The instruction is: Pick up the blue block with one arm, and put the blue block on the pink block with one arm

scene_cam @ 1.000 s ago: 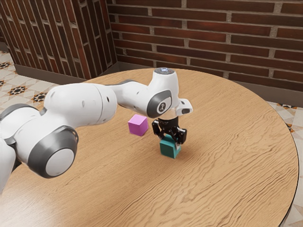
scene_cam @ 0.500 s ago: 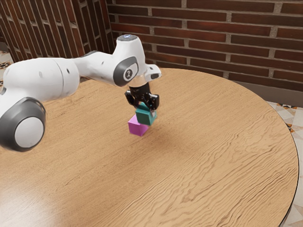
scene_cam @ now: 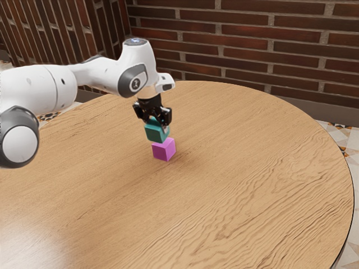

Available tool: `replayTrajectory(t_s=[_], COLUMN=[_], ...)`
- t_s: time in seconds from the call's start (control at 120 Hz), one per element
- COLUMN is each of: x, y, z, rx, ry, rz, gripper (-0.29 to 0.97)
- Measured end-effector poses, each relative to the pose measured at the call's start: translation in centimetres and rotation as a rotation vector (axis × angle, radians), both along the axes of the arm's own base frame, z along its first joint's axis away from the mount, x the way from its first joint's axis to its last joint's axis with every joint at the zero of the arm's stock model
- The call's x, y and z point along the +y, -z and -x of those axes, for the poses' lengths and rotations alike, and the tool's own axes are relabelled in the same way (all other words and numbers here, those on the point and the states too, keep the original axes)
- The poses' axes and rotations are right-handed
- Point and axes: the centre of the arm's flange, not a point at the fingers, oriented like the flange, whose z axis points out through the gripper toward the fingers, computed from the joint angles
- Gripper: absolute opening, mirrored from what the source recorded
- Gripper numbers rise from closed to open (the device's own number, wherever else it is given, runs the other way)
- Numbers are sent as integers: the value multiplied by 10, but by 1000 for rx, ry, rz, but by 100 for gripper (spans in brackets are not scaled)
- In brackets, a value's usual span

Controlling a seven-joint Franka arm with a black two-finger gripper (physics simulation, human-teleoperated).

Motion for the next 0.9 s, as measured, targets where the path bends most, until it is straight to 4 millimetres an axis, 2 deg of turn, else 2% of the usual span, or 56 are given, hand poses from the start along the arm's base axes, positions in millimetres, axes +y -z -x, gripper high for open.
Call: replayTrajectory(t_s=[0.1,0.767,0.9], x=[0,2,-2], y=[7,15,11], z=[-2,-10,-12], rx=[8,9,0], ry=[7,11,28], rz=[8,4,-6], gripper=[34,34,46])
